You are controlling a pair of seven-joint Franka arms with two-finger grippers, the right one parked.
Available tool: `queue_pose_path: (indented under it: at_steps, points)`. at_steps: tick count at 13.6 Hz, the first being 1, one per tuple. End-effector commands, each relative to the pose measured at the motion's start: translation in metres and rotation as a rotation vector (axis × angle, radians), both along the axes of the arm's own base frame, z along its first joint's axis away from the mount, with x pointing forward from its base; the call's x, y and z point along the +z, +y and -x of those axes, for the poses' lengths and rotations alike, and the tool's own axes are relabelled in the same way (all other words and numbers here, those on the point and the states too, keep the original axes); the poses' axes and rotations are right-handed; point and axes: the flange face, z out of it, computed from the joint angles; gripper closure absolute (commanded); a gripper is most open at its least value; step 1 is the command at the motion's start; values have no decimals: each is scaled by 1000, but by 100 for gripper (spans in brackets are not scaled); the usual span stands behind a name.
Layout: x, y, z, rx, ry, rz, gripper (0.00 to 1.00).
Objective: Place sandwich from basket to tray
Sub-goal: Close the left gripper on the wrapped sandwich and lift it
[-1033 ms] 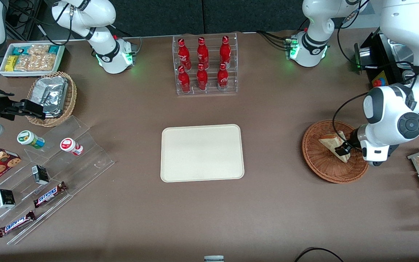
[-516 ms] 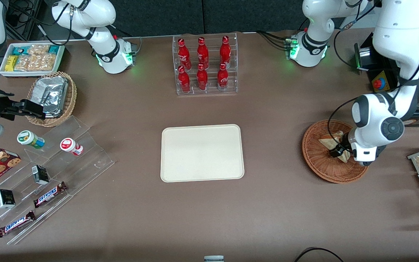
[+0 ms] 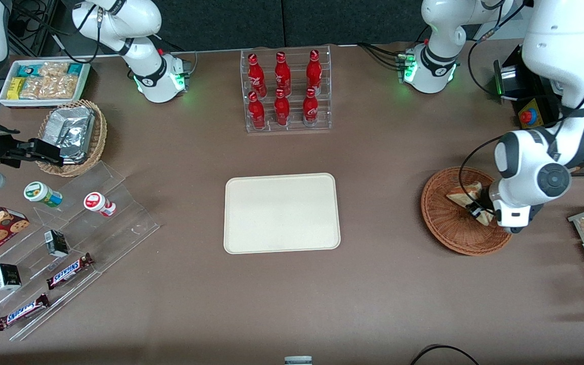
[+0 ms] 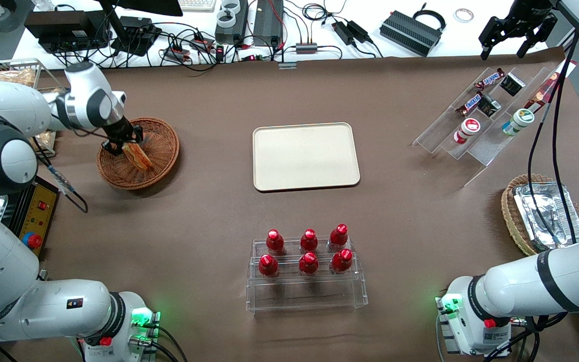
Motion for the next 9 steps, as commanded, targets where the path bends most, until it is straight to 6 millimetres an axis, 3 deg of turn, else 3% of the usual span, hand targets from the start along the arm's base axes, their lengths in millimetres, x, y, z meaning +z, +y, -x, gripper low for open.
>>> queue_pose_path:
  at_steps: [1, 6, 9]
  points:
    - [63, -33, -24, -35, 25, 14, 100]
    - [123, -124, -38, -99, 33, 109, 100]
    - [148, -205, -34, -119, -5, 132, 100]
